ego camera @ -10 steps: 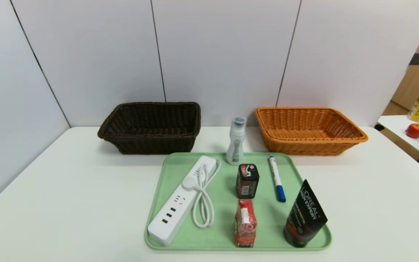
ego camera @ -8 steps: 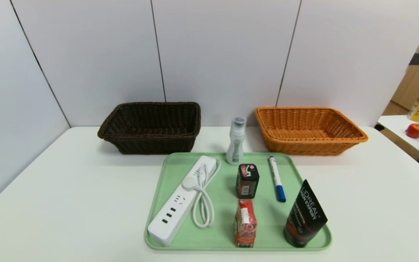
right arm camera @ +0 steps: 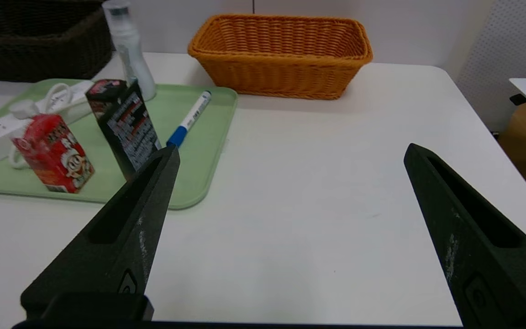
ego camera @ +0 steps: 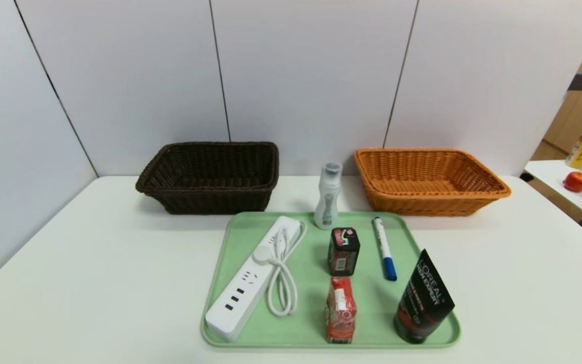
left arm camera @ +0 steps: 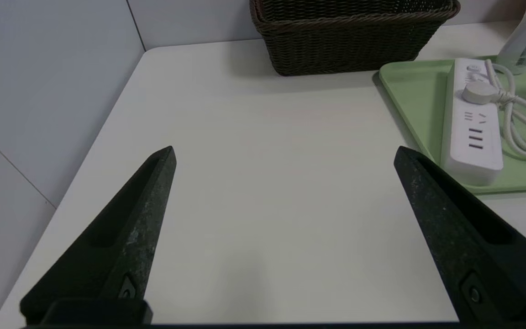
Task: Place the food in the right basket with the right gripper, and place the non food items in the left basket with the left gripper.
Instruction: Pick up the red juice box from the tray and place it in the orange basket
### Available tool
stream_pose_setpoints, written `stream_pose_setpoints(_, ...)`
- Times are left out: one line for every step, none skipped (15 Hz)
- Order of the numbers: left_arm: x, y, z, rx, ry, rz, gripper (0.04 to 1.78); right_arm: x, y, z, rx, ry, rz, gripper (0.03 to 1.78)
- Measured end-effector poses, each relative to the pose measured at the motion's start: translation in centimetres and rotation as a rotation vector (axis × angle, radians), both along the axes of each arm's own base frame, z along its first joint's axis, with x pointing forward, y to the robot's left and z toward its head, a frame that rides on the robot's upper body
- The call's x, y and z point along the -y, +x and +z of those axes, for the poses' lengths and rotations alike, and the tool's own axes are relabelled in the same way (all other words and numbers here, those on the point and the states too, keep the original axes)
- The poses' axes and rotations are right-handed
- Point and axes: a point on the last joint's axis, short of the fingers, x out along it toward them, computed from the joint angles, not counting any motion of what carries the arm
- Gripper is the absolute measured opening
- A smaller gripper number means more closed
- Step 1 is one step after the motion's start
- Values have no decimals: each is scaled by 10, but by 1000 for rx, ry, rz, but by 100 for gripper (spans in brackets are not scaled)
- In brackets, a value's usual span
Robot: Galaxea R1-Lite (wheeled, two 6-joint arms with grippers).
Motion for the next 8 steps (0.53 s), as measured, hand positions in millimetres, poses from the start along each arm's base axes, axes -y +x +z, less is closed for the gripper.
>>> stream_pose_setpoints(0,5,19,-23,-1,0,169,-1,1,26,-31,1,24,170)
stream_pose_setpoints(0,12,37,-45,0,-1,169,-1,5,53,-62,3,47,170)
stream_pose_setpoints(0,21,55,-62,0,-1,169,-2,11,79,-90,8,68,170)
stream_pose_setpoints(0,33,73,-89,-1,-1,169,-2,21,102,-125,14,84,170)
stream_pose_setpoints(0,46,89,-124,0,-1,169,-2,36,123,-171,22,96,170)
stream_pose_setpoints(0,57,101,-158,-1,-1,169,-2,52,140,-213,32,102,170)
stream_pose_setpoints(1,69,112,-207,0,-6,169,-2,71,154,-258,45,102,170)
stream_pose_setpoints(1,81,119,-259,-2,-17,169,-2,91,165,-307,61,99,170)
